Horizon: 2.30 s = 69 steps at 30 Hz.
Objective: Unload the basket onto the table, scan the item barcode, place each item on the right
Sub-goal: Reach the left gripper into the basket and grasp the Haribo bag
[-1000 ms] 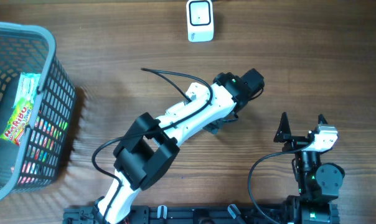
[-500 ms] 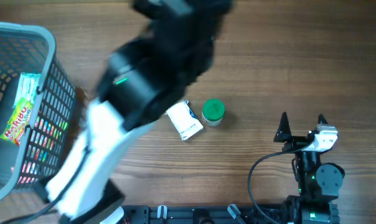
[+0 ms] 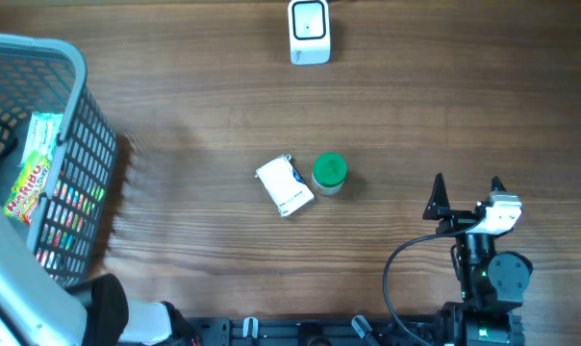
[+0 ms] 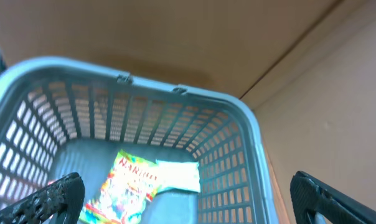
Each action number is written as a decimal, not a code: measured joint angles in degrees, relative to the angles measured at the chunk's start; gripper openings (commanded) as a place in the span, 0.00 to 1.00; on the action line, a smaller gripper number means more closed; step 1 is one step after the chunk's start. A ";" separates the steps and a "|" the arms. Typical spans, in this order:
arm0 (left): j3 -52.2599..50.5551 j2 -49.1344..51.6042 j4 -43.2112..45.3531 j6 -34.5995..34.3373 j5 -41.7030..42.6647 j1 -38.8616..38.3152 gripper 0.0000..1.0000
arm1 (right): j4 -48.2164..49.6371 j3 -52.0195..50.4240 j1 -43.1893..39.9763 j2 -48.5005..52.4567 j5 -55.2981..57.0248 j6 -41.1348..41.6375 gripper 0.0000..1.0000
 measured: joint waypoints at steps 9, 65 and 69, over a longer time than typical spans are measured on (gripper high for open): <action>-19.93 3.61 4.09 8.00 21.00 15.02 1.00 | 0.02 0.00 0.00 0.00 -0.02 -0.02 1.00; -47.67 17.84 26.56 29.66 28.50 15.91 1.00 | 0.00 0.00 0.00 0.00 -0.02 0.00 1.00; -47.67 25.57 22.51 31.89 25.51 15.91 1.00 | 0.00 0.00 0.00 0.00 -0.02 -0.02 1.00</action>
